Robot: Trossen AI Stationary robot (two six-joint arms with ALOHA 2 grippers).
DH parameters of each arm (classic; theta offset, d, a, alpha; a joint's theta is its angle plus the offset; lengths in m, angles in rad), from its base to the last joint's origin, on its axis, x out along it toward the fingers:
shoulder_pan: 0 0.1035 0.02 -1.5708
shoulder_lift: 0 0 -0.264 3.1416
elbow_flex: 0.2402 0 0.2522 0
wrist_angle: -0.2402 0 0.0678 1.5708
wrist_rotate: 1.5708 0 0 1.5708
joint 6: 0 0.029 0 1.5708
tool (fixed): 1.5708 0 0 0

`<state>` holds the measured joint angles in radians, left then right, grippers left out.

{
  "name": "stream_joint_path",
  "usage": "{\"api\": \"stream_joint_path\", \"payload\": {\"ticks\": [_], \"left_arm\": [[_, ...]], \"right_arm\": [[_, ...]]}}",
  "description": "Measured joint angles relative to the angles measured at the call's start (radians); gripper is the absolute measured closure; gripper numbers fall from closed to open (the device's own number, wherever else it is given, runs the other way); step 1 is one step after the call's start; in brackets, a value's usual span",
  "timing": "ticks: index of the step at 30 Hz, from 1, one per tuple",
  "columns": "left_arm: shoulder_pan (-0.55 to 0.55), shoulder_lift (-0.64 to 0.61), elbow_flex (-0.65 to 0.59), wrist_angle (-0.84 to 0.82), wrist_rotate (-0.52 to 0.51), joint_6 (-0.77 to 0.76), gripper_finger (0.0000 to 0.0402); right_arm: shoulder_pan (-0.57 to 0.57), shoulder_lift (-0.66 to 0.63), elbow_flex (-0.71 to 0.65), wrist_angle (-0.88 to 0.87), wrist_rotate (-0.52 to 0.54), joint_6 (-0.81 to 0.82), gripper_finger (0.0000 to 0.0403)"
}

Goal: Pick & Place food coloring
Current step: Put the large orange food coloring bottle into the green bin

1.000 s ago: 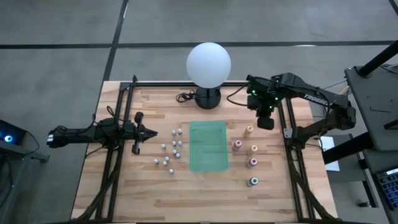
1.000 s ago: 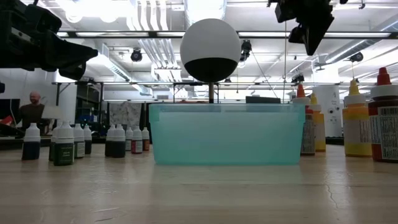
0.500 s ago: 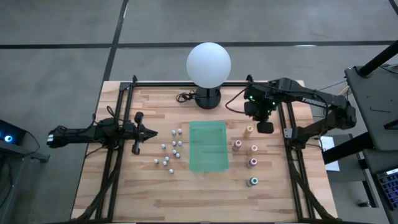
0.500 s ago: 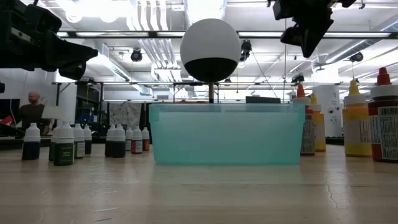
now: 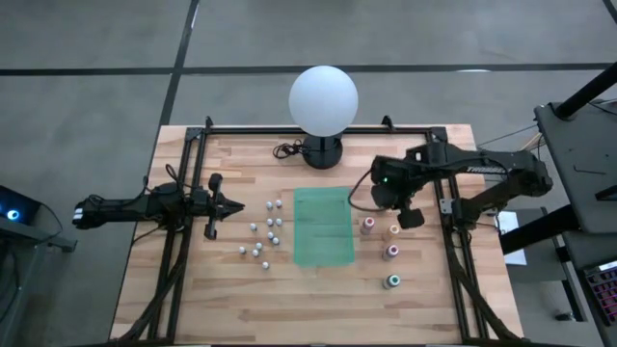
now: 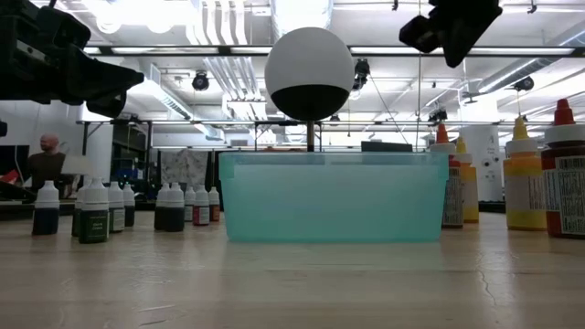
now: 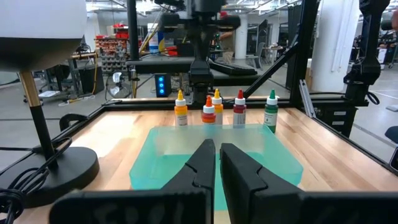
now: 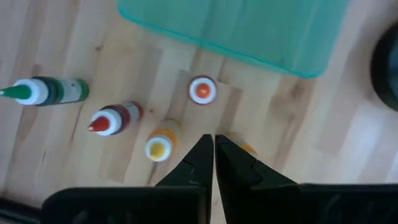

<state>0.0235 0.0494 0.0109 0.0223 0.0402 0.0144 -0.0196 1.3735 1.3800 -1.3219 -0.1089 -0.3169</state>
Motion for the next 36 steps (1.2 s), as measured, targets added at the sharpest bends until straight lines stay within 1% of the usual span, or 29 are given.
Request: {"api": "stream_joint_path", "payload": {"ticks": [6, 12, 15, 20, 29, 36], "left_arm": [[0.0, 0.0, 0.0, 0.0, 0.0, 0.0, 0.0401], [0.0, 0.0, 0.0, 0.0, 0.0, 0.0, 0.0401], [0.0, 0.0, 0.0, 0.0, 0.0, 0.0, 0.0401], [0.0, 0.0, 0.0, 0.0, 0.0, 0.0, 0.0402], [0.0, 0.0, 0.0, 0.0, 0.0, 0.0, 0.0401], [0.0, 0.0, 0.0, 0.0, 0.0, 0.0, 0.0401]], "right_arm": [[0.065, 0.038, 0.0, 0.011, 0.0, 0.003, 0.0394], [0.095, 0.072, 0.0, 0.032, 0.0, 0.001, 0.0394], [0.107, 0.089, 0.0, 0.037, 0.0, -0.001, 0.0387], [0.124, 0.111, 0.001, 0.057, 0.0, -0.006, 0.0354], [0.127, 0.117, 0.001, 0.108, 0.0, -0.029, 0.0275], [0.127, 0.117, -0.015, 0.13, 0.0, -0.026, 0.0233]]}}
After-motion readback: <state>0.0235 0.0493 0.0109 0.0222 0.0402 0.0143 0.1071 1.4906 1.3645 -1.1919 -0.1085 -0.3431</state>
